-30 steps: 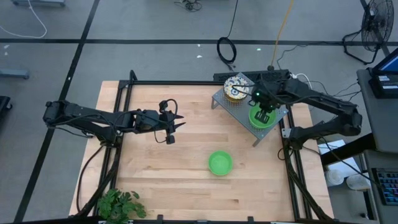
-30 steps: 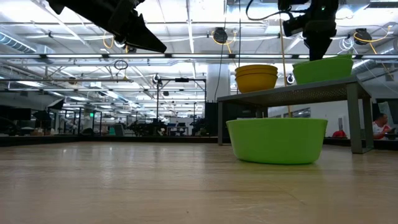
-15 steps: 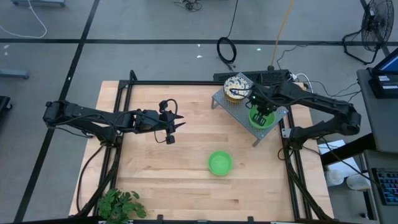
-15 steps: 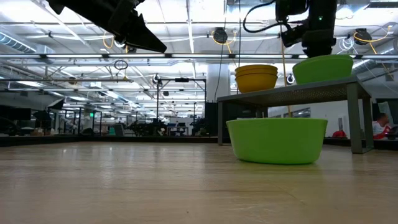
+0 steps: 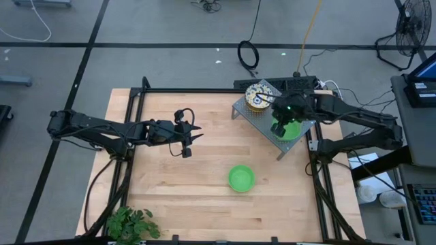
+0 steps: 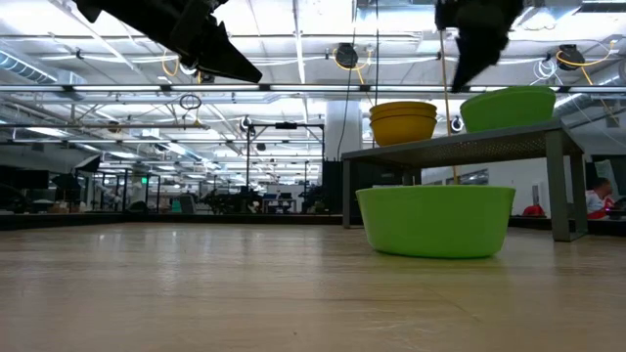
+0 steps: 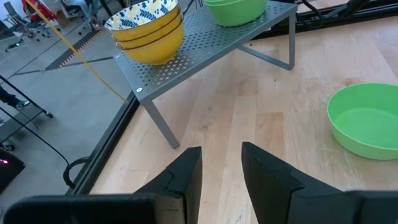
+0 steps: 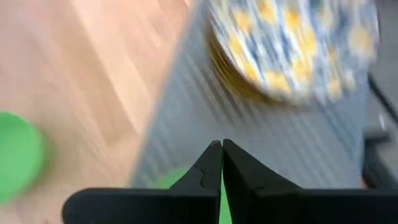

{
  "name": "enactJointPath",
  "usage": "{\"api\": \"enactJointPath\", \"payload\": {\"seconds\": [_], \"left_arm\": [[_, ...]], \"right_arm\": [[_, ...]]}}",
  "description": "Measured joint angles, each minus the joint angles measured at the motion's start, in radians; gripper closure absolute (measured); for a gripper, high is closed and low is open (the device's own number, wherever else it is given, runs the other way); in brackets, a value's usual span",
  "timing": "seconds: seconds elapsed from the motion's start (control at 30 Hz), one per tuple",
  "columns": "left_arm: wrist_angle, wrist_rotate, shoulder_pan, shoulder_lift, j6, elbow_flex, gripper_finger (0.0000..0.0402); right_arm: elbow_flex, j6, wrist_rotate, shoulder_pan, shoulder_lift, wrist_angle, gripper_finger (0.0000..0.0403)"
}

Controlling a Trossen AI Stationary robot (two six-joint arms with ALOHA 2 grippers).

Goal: Pick & Place Mini bowls
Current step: Stack the green bowl on the stacked green bowl on the shelf

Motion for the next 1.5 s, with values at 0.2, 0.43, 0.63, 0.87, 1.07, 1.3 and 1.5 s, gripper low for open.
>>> {"api": "enactJointPath", "payload": {"seconds": [0.2, 0.43, 0.63, 0.87, 1.07, 1.3, 1.5], "left_arm": [[0.000, 0.000, 0.000, 0.000, 0.000, 0.000, 0.0284], [0.000, 0.000, 0.000, 0.000, -0.001, 0.000, 0.0284], [-0.001, 0.000, 0.000, 0.000, -0.001, 0.000, 0.0284], [0.000, 0.000, 0.000, 0.000, 0.002, 0.000, 0.0284], [0.000, 0.000, 0.000, 0.000, -0.002, 0.000, 0.0284], [-0.001, 0.000, 0.000, 0.000, -0.005, 0.000, 0.0284], [-0.002, 0.000, 0.000, 0.000, -0.005, 0.000, 0.0284]], "right_arm": [[-0.016, -0.071, -0.038, 0.145, -0.010, 0.277, 0.0403], [-0.262, -0.193, -0.257, 0.340, -0.009, 0.862, 0.0403], [-0.480, -0.288, -0.198, 0.486, 0.033, 1.371, 0.0398], [-0.357, -0.192, -0.044, 0.628, 0.154, 1.193, 0.0297], [-0.149, -0.031, 0.119, 0.660, 0.332, 0.744, 0.0211], [-0.053, 0.086, 0.059, 0.603, 0.499, 0.499, 0.0194], [-0.053, 0.101, -0.001, 0.565, 0.558, 0.464, 0.0206]]}}
